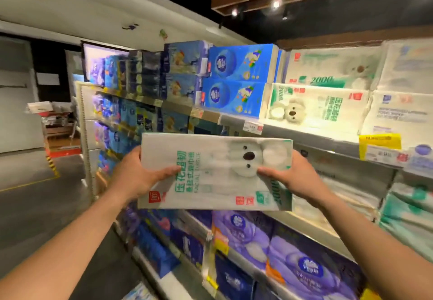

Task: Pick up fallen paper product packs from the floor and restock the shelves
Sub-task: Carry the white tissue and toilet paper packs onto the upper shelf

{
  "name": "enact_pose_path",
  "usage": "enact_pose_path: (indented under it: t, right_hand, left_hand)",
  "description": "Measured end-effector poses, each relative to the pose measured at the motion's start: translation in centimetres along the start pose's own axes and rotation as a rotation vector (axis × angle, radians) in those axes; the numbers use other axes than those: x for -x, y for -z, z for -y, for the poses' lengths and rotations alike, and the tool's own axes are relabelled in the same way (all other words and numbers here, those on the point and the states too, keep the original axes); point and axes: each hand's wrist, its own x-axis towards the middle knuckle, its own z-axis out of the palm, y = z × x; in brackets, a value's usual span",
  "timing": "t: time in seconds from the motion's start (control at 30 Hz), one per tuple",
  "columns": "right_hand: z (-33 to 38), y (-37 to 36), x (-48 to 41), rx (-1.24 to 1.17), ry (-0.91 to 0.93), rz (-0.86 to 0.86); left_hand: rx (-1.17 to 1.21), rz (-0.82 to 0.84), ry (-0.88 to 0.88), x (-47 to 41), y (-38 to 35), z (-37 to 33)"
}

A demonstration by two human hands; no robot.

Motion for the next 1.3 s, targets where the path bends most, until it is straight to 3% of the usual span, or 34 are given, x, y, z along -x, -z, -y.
enact_pose_path:
  t: [0.23, 0.47, 0.7, 0.87, 1.1, 1.3]
  right_hand:
    - [1.5, 4.7, -9.5, 0.177, -0.014, -0.233]
    - [3.8, 11.8, -14.6, 0.163, -0.108, -0.472]
    - [4.2, 19.7, -20.0, 0.224, -0.163, -0.674]
    - [1.5, 23.8, -23.7, 0.247, -0.184, -0.685]
    - [-4.5, 27.5, -28.6, 0.261, -0.189, -0.709]
    - [-7.8, 29.3, -30.0, 0.371, -0.185, -0.712]
  left_hand:
    - [0.025, 0.065, -0.263, -17.6, -5.3, -3.9]
    - [0.181, 0.195, -0.496, -29.9, -11.0, -12.8]
    - [0.382, 0.247, -0.59, -36.9, -17.9, -22.2]
    - [0.396, 0.233, -0.572, -40.1, -23.2, -26.6]
    - [0.229, 0.09, -0.583, -41.4, -28.5, -30.0]
    - [-0.114, -0.053, -0.586, -41.8, -31.3, -31.8]
